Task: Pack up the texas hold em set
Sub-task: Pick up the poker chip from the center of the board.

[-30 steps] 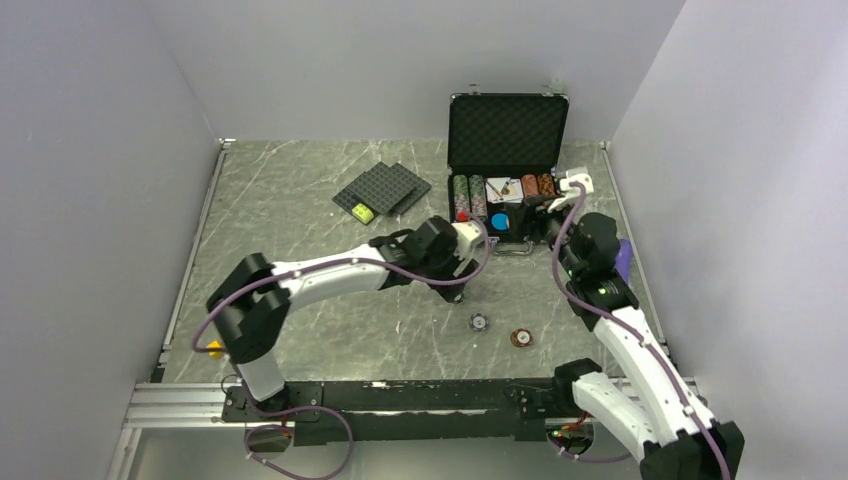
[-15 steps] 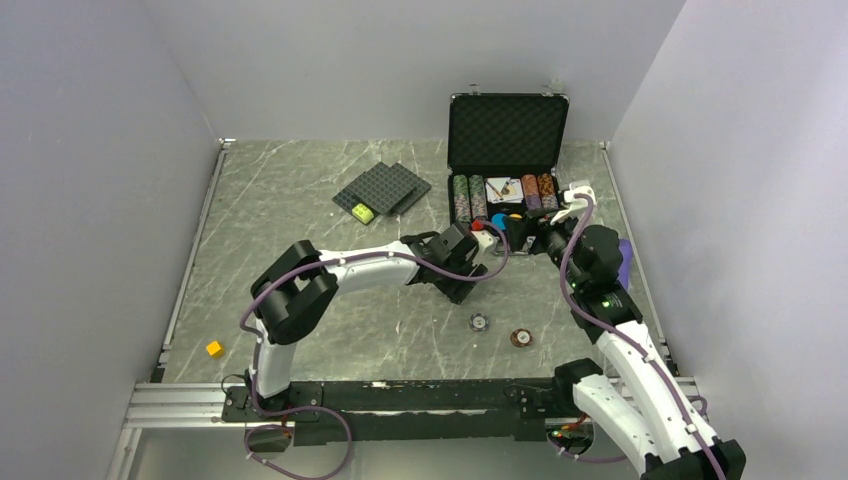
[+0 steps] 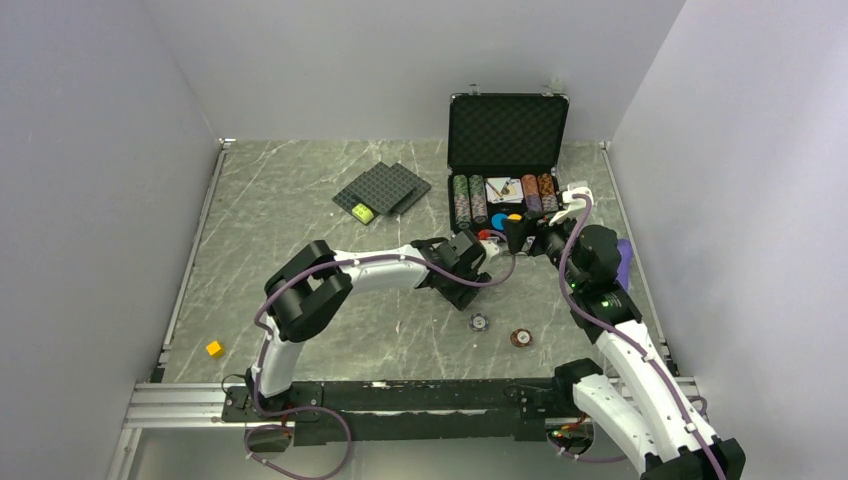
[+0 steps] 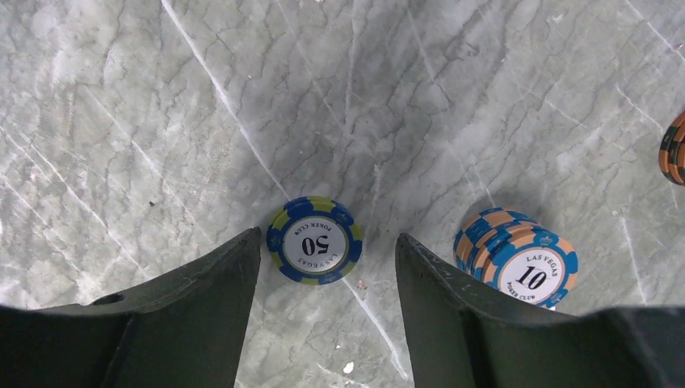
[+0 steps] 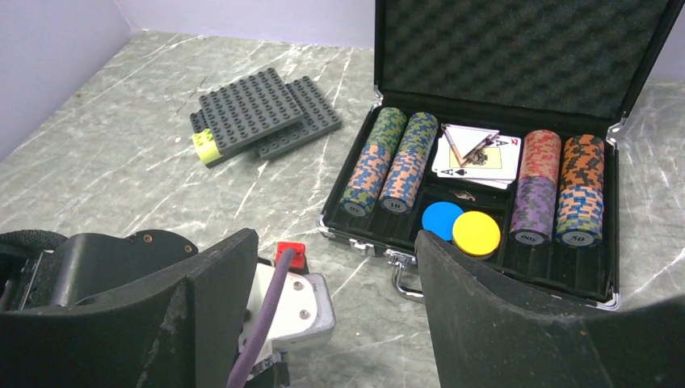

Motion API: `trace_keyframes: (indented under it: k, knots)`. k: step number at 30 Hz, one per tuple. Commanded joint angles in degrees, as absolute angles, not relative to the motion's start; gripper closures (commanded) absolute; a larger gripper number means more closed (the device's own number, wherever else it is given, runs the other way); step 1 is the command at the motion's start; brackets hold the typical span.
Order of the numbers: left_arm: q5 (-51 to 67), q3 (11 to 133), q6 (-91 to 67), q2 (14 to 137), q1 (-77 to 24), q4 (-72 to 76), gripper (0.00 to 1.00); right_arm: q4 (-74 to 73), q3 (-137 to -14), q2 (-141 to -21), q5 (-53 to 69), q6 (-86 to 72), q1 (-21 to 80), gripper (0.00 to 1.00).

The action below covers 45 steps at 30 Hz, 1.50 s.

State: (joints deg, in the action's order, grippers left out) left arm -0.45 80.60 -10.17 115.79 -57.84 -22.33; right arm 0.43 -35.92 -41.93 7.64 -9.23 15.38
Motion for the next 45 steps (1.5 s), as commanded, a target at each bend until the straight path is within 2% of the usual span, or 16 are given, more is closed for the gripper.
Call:
trace_keyframes:
  k: [1,12,19,23,24,37,45]
  knots:
    - [-2.1,83.0,-9.7,117.0,-58.7,-23.9,0.35,2.3,-35.6,-41.0,8.2,-10.0,15.2,0.24]
    - [-4.6,81.5,-10.0,118.2,-58.8,-25.4,0.50,2.2,-35.3,-40.5,7.8,-9.9,15.2,0.23]
    - [-1.9,79.3,-8.3,118.7,-58.8,-23.8,0.73,2.3,-34.9,-40.2,7.9,-10.2,15.2,0.23]
    - [-0.5,77.8,-7.4,119.3,-58.8,-22.2,0.98,2.6,-34.3,-39.8,8.0,-10.9,15.2,0.23]
    - [-0.5,77.3,-7.2,119.2,-58.8,-21.8,1.00,2.6,-33.8,-39.6,7.8,-11.2,15.1,0.23]
    - [-2.1,68.6,-11.4,110.6,-58.8,-7.0,1.00,1.4,-26.2,-37.0,-1.3,-22.6,15.2,0.24]
    - [-2.7,64.1,-11.0,107.2,-58.8,-2.6,1.00,1.2,-23.2,-42.3,3.0,-29.0,13.6,0.23]
